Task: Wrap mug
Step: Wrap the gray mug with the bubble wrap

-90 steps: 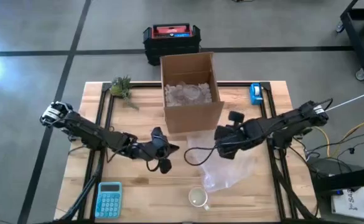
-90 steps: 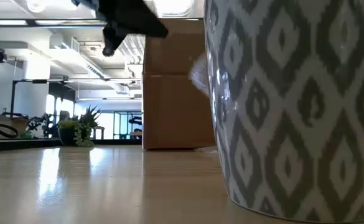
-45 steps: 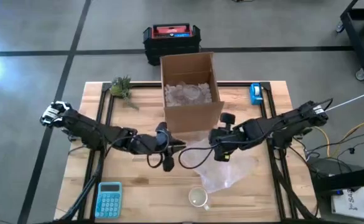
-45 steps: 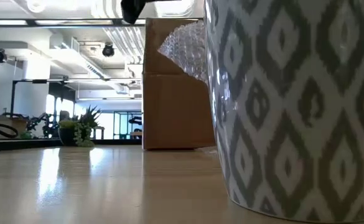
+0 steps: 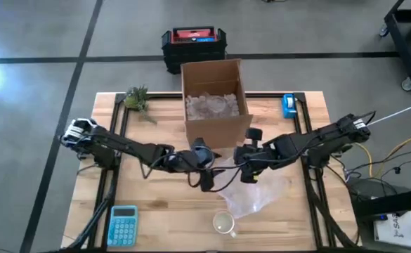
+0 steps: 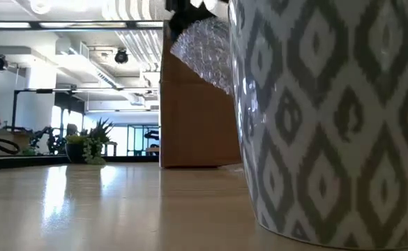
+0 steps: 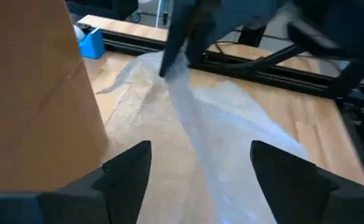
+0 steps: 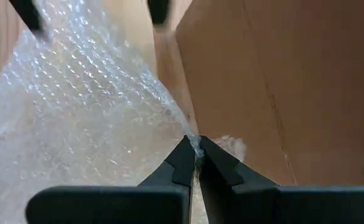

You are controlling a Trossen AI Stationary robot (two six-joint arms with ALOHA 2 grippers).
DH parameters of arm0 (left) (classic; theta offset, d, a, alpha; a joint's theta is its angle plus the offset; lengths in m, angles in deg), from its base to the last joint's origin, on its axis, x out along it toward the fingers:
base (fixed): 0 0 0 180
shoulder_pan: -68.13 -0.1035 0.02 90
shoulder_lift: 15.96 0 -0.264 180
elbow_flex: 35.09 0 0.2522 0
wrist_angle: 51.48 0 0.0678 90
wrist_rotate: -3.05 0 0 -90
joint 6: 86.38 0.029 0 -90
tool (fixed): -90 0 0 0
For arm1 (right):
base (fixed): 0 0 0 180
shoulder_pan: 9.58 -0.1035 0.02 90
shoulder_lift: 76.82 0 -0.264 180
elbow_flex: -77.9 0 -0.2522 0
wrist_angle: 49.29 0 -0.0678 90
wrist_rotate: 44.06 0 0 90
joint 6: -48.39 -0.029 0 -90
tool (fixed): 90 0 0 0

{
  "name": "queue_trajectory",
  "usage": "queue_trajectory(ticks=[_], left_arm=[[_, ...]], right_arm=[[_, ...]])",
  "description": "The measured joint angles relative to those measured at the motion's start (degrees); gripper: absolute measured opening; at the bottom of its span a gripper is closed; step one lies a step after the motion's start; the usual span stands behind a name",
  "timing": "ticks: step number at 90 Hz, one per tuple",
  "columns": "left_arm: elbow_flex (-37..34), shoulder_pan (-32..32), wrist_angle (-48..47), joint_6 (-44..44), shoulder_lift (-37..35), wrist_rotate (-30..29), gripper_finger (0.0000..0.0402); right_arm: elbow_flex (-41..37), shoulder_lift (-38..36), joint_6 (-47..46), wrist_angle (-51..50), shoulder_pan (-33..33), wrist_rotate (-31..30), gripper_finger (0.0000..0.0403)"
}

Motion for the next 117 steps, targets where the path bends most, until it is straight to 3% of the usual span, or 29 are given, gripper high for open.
queue_trajectory(ticks=[12, 27, 31, 54, 73, 88, 102, 117], left_arm=[[5.0, -0.7, -5.7, 0.8, 3.4, 0.0, 0.019], [9.1, -1.5, -12.8, 1.9, 5.7, 0.0, 0.0039], [10.0, -1.5, -13.9, 2.8, 5.9, -0.1, 0.0016], [16.9, -0.7, -25.8, 7.3, 5.3, -0.2, 0.0002], [24.4, -0.4, -38.3, 11.9, 5.0, -0.3, 0.0], [29.5, -0.5, -46.9, 16.8, 4.9, -0.2, 0.0], [33.2, -0.3, -50.2, 22.9, 4.6, 0.0, 0.0], [35.7, 0.3, -55.2, 24.9, 4.5, 0.1, 0.0]], right_arm=[[0.0, -0.1, 0.2, 0.1, 0.0, 0.0, 0.0], [0.0, -0.5, 1.7, -0.3, -0.2, 0.9, 0.0], [0.5, -0.7, 3.2, -1.9, -0.2, 2.7, 0.0], [6.2, -3.8, 0.9, -11.7, -1.4, 4.2, 0.0019], [5.6, -11.1, -6.8, -19.9, -3.3, 4.2, 0.009], [4.2, -16.6, -11.2, -20.1, -5.2, 4.4, 0.0144], [-1.2, -20.1, -14.1, -19.1, -6.0, 4.5, 0.0171], [-13.4, -21.9, -17.4, -14.2, -6.0, 4.7, 0.0174]])
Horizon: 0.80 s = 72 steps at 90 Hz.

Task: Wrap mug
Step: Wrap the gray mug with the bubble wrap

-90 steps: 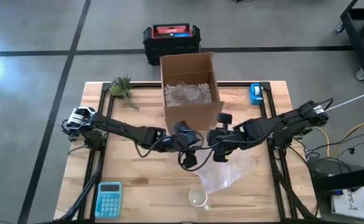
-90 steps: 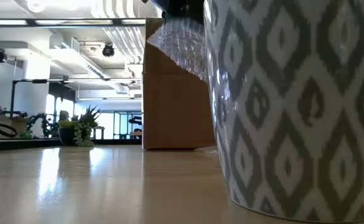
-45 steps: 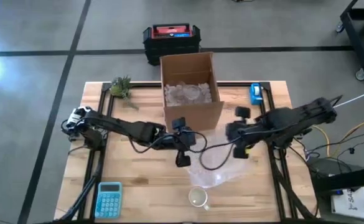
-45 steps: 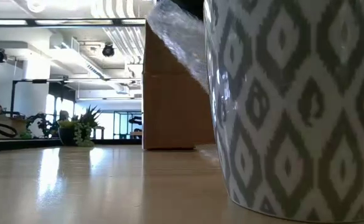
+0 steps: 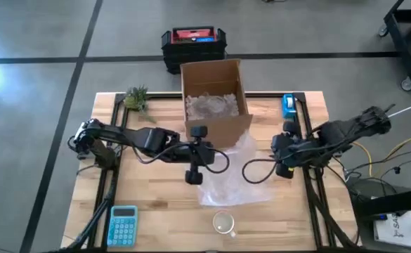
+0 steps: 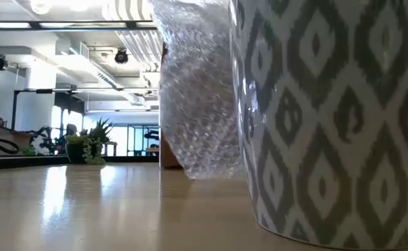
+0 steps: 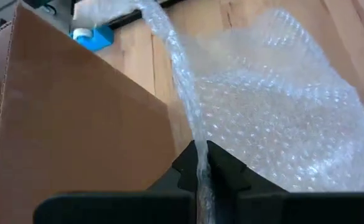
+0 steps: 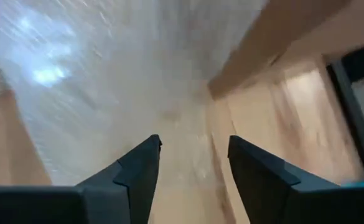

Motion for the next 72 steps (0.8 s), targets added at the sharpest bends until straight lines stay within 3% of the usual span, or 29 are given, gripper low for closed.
queue_trajectory(ticks=[14, 30, 53, 72], left_arm=[[0.6, 1.9, -1.9, -0.5, -0.4, 0.0, 0.0], [0.6, 4.4, -2.3, -0.7, -0.8, 0.0, 0.0], [0.6, 9.1, -3.8, -4.2, -2.1, -0.4, 0.0], [0.6, 10.8, -4.1, -4.7, -3.2, -6.1, 0.0]], right_arm=[[-11.8, 0.4, -0.1, 4.7, 0.0, 3.1, 0.0161], [-22.4, 0.6, 4.9, 20.6, 0.3, 9.4, 0.0138], [-26.5, 0.6, 16.3, 31.6, 4.3, 11.3, 0.0083], [-31.0, 0.6, 24.7, 41.6, 10.4, 12.6, 0.0018]])
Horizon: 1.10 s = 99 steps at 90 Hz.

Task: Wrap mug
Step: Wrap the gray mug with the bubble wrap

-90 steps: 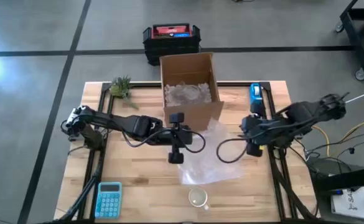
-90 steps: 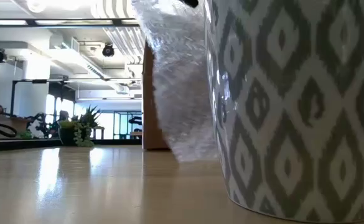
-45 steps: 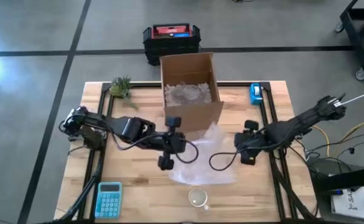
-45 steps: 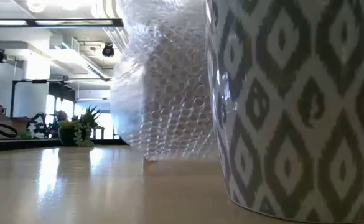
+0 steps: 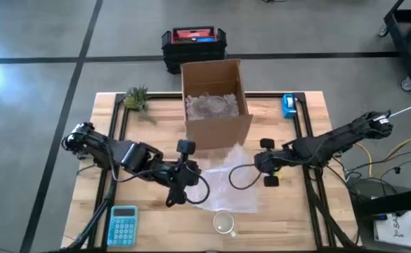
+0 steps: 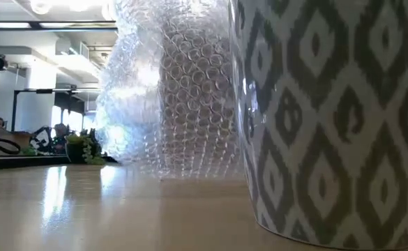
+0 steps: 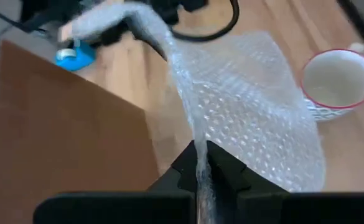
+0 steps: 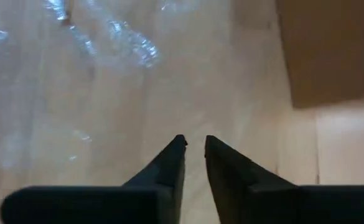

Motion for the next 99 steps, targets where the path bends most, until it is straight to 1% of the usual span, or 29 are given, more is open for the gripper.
queue_trajectory(ticks=[7, 15, 30, 35, 45, 58, 66, 69, 78, 88, 93, 99], left_arm=[[0.0, 0.0, -0.1, 0.0, -0.2, -0.1, 0.0], [0.0, 0.0, -0.8, 0.1, -0.2, -0.1, 0.0], [0.0, 0.0, -0.9, 0.2, -0.2, -0.1, 0.0], [0.0, 0.2, -0.9, 0.1, -0.2, -0.1, 0.0], [0.0, 1.1, -1.0, 0.0, -0.2, -0.1, 0.0], [0.0, 1.5, -1.7, 0.0, -0.2, -0.1, 0.0], [-0.1, 1.6, -2.9, -0.3, -0.2, 0.0, 0.0], [-0.1, 1.6, -3.5, -0.8, -0.2, 0.9, 0.0], [-0.1, 1.9, -5.0, -3.0, -0.2, 7.7, 0.0], [-0.2, 2.5, -5.6, -6.1, -0.2, 15.2, 0.0], [-0.5, 2.9, -5.5, -7.4, -0.2, 17.9, 0.0], [-0.9, 3.5, -6.3, -9.4, -0.2, 20.6, 0.0]], right_arm=[[-3.0, 0.0, 2.3, 4.8, 1.7, 2.4, 0.0004], [-6.6, 0.0, 4.7, 10.1, 3.1, 5.4, 0.0007], [-12.9, 0.0, 6.0, 19.6, 4.3, 6.3, 0.0002], [-14.7, 0.0, 5.2, 21.7, 4.3, 6.4, 0.0001], [-18.5, 1.0, 0.3, 26.5, 4.3, 6.4, 0.0002], [-22.4, 4.8, -5.7, 33.2, 4.3, 5.7, 0.0002], [-22.9, 7.1, -11.9, 34.0, 4.1, 2.2, 0.0002], [-23.0, 7.6, -15.0, 34.3, 4.1, 0.3, 0.0001], [-23.1, 7.9, -23.3, 33.5, 4.1, -5.7, 0.0001], [-23.2, 7.7, -30.3, 31.5, 4.2, -12.6, 0.0], [-23.3, 7.7, -32.7, 29.6, 4.3, -16.1, 0.0], [-23.3, 7.1, -35.4, 26.5, 4.3, -17.9, 0.0]])
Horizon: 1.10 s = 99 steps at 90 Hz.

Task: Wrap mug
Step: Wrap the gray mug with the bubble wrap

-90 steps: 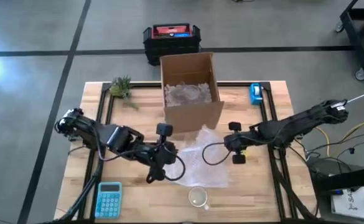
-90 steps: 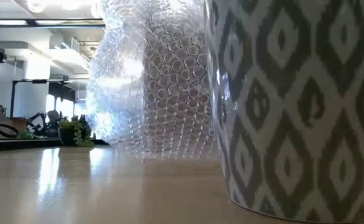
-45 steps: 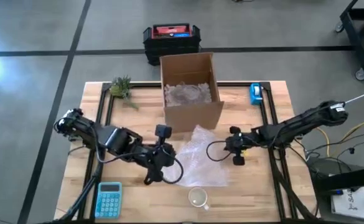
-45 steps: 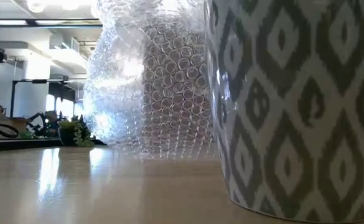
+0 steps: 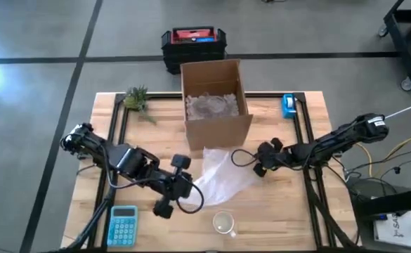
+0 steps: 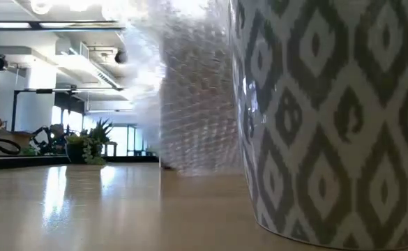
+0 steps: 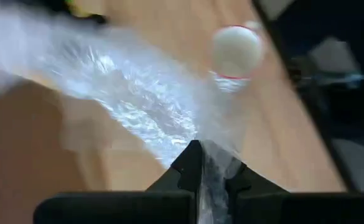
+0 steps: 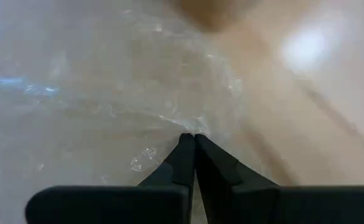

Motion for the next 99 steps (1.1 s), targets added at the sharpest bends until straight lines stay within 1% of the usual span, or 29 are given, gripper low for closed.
queue_trajectory(ticks=[5, 13, 29, 37, 43, 52, 64, 71, 77, 88, 95, 99], left_arm=[[-0.5, 0.4, -1.1, -2.4, 0.0, 2.0, 0.0], [-2.2, 1.0, -1.4, -5.9, 0.0, 3.6, 0.0], [-7.4, 1.8, -5.3, -12.3, 0.0, 6.5, 0.0], [-10.2, 1.9, -10.4, -15.6, 0.1, 6.6, 0.0], [-12.6, 2.0, -12.0, -17.3, -0.2, 6.6, 0.0], [-15.8, 2.0, -11.7, -19.9, -0.6, 6.3, 0.0], [-18.4, 2.0, -11.6, -23.3, -0.7, 5.1, 0.0005], [-19.3, 2.0, -11.5, -24.5, -0.7, 5.1, 0.0022], [-19.4, 2.1, -11.5, -25.3, -0.7, 5.1, 0.0046], [-18.8, 2.1, -13.2, -25.7, -0.8, 7.1, 0.0104], [-18.2, 2.1, -15.0, -26.2, -0.9, 10.0, 0.0145], [-17.5, 2.1, -15.8, -26.9, -1.1, 11.6, 0.0165]], right_arm=[[0.1, -0.6, -1.9, -2.7, 0.0, -0.6, 0.0], [0.1, -1.9, -3.6, -5.9, -0.1, -0.7, 0.0], [0.9, -4.4, -3.1, -8.4, -0.1, -0.6, 0.0], [2.4, -5.5, -1.3, -10.5, -0.1, -0.3, 0.0], [3.5, -5.9, 0.5, -10.6, -0.1, -0.3, 0.0], [5.0, -6.1, 2.5, -9.9, -0.1, -0.4, 0.0], [6.3, -6.1, 4.3, -9.5, -0.1, -0.6, 0.0], [6.5, -6.1, 4.8, -9.5, -0.1, -0.6, 0.0], [6.5, -6.1, 4.3, -9.4, -0.1, -0.6, 0.0], [6.1, -6.2, 2.2, -9.4, -0.1, -0.7, 0.0], [6.1, -6.2, 2.2, -9.3, -0.1, -0.6, 0.0], [6.3, -6.2, 2.8, -9.5, -0.1, 0.6, 0.0]])
